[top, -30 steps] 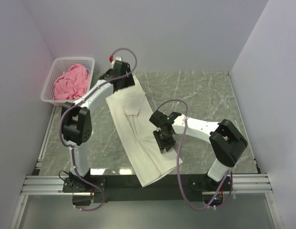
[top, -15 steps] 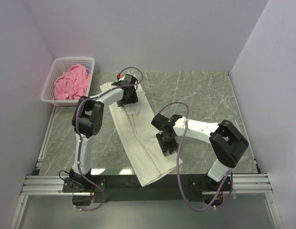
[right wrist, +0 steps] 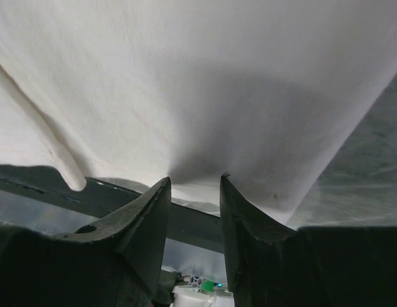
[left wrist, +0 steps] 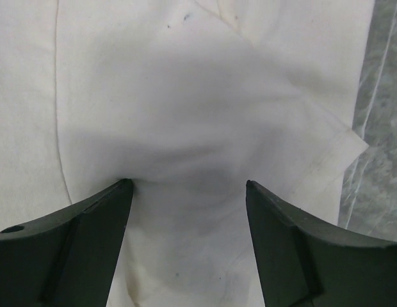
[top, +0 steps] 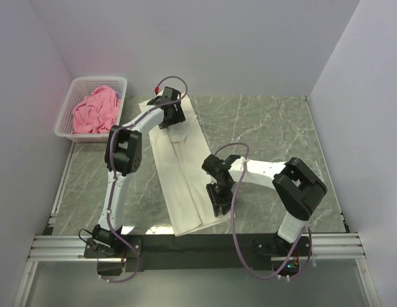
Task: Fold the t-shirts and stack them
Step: Fold the tshirt
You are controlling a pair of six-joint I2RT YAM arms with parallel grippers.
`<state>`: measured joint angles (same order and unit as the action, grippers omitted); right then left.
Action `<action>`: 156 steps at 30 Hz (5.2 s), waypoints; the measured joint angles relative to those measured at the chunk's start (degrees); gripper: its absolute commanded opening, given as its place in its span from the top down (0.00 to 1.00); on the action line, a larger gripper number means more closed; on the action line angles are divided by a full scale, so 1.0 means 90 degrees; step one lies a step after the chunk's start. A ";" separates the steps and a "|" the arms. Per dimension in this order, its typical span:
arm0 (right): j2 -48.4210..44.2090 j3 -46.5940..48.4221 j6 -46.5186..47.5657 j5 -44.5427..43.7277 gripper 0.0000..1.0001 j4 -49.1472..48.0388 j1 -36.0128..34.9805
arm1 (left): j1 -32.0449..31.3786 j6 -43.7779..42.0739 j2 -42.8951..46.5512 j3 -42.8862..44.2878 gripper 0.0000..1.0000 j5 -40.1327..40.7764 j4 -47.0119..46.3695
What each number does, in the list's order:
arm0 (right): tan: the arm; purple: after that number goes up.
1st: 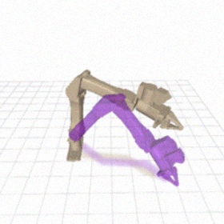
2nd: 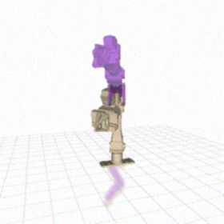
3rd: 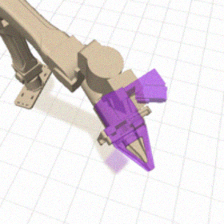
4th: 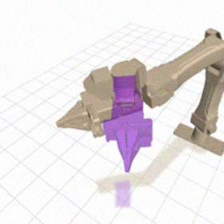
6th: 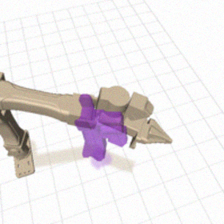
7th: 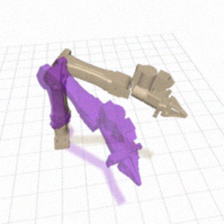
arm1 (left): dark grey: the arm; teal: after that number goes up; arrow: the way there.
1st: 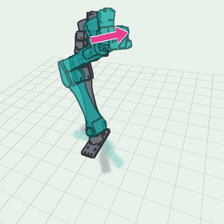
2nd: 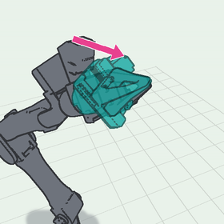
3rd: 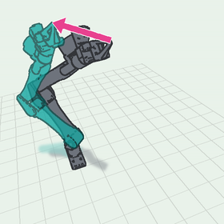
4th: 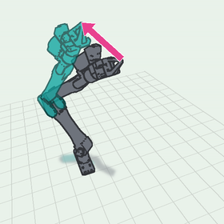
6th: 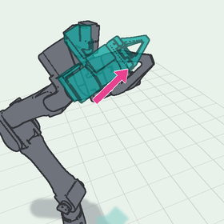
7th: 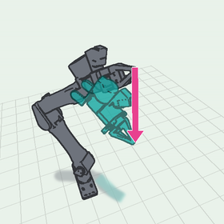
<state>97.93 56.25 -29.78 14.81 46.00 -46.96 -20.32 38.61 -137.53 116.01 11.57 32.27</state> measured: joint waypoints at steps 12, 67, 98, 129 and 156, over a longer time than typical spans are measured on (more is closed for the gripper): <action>0.0041 0.0568 -0.0146 0.0248 0.53 -0.0041 -0.0002 | 0.0199 -0.0321 0.0015 -0.0095 0.05 -0.0636 -0.0816; -0.2761 -0.2113 -0.1071 -0.0709 0.45 -0.1724 0.0879 | -0.4687 0.4646 0.6846 -0.8653 0.41 -0.0469 0.1183; -0.1962 -0.1911 -0.1141 -0.0602 0.63 -0.1532 0.0238 | -0.4838 0.4583 0.6448 -0.8417 0.78 -0.0763 0.1100; -0.3009 -0.1484 -0.0765 -0.0408 1.00 0.0206 0.0172 | -0.5163 0.4588 0.7626 -0.8519 0.99 -0.1455 0.1447; 0.1030 0.3417 0.0865 -0.0736 1.00 -0.0262 0.1545 | -0.0780 0.1836 0.6535 -0.7130 0.99 0.0583 0.0002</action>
<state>107.20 87.00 -22.00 8.19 43.64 -33.06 -27.33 55.13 -78.72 51.83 16.82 32.29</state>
